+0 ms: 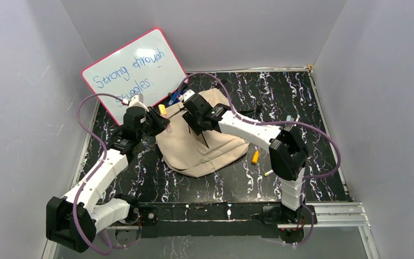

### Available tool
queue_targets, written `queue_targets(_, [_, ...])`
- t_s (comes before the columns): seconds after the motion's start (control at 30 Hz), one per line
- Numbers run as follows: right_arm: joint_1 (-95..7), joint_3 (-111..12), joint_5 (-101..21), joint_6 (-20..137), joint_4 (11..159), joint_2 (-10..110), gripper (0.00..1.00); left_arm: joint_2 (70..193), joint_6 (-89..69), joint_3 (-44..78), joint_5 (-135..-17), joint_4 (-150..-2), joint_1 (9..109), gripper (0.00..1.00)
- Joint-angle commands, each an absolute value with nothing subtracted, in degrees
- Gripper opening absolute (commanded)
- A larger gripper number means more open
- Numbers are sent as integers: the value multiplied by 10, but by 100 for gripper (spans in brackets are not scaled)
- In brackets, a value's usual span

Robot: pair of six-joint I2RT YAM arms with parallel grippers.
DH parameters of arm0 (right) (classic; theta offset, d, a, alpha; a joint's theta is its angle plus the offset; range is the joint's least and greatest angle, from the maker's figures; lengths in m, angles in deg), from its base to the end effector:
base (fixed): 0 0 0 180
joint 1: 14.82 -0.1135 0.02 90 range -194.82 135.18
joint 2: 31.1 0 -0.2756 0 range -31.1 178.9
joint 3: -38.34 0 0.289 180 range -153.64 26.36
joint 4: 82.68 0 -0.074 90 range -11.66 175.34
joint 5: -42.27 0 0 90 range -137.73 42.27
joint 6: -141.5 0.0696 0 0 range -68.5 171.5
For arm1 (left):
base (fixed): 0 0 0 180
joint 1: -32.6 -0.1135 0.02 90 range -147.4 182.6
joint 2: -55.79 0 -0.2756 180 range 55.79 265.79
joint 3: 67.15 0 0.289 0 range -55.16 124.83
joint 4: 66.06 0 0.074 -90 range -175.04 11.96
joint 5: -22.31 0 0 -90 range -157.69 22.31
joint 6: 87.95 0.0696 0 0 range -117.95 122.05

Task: Pack the student bag
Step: Place the stationery in the student bag.

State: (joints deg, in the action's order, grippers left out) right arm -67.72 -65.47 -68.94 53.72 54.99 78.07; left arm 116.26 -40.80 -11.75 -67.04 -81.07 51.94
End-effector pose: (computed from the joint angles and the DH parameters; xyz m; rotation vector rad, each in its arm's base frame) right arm 0.3167 0.3770 0.2441 -0.8430 2.1739 0.0304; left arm 0.2898 -0.1009 0.2785 -0.4127 1.9447 -0.7082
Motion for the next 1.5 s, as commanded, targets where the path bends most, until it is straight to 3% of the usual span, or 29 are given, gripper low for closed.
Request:
queue_targets(0.0, [-690,-669,-779,503,560,781,68,1155,-411,-125,-673,-793,519,0])
queue_targets(0.07, [-690,-665,-782,504,563,783,67,1160,-410,-125,-677,-786,519,0])
queue_targets(0.17, [-690,-660,-780,510,570,776,57,1166,-408,-125,-701,-783,520,0])
queue_targets(0.4, [-690,-644,-723,532,609,743,20,1193,-418,-132,-772,-710,519,0])
queue_targets(0.53, [-690,-644,-695,556,617,739,6,1222,-437,-148,-825,-635,519,0])
queue_targets(0.67, [-682,-644,-679,598,630,723,0,1253,-472,-166,-845,-568,522,0])
queue_targets(1.0, [-665,-630,-641,658,678,675,0,1334,-523,-167,-836,-488,565,0])
queue_targets(1.47, [-655,-649,-624,665,691,682,0,1379,-626,-175,-791,-504,597,0])
